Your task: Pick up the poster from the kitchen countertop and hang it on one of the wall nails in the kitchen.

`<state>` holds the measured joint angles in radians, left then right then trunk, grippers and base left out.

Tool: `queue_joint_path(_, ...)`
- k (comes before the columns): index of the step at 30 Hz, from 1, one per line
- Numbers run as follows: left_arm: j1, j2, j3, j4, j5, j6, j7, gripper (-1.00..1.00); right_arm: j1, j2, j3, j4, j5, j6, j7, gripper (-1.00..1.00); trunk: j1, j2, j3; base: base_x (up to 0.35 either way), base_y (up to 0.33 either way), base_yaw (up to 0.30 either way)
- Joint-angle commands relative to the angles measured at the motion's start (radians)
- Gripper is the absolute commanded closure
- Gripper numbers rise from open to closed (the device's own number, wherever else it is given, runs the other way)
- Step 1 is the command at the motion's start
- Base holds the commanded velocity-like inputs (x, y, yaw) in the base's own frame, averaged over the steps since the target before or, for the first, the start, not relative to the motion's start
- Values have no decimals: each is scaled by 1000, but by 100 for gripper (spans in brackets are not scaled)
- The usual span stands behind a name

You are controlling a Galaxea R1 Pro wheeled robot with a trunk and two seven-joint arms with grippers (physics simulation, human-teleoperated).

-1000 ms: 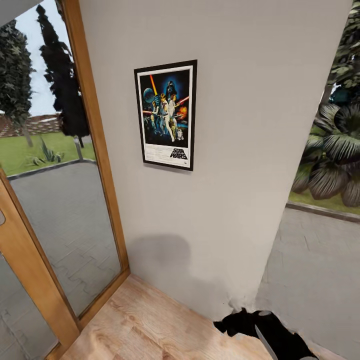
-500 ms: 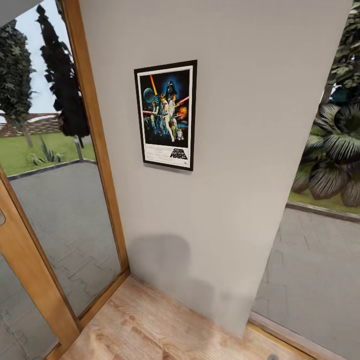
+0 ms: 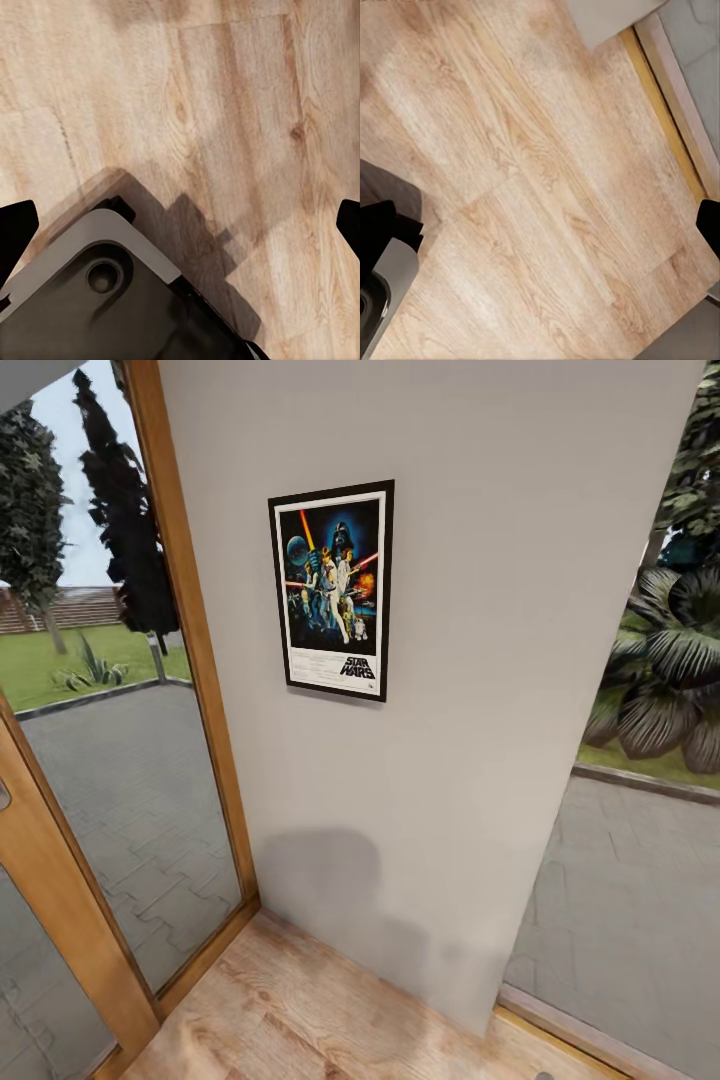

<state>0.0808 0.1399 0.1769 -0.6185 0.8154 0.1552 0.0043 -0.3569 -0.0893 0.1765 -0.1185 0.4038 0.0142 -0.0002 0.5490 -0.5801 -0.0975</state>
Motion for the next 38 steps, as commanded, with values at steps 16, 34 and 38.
queue_joint_path(16, -1, 1, 4, 55, 7, 7, 7, -100, -1, -1, 7, -4, -6, -35, 2, -100, 0, -1, -2, 0, 0, 0)
queue_joint_path(34, -1, -3, 10, 502, 10, 9, 11, -100, 261, 4, 8, -4, -11, -36, 6, -100, 0, -1, -2, 0, 0, 0)
queue_joint_path(38, -1, -3, 10, 502, 10, 9, 11, -100, 262, 5, 8, -4, -12, -36, 6, -100, 0, -1, -2, 0, 0, 0)
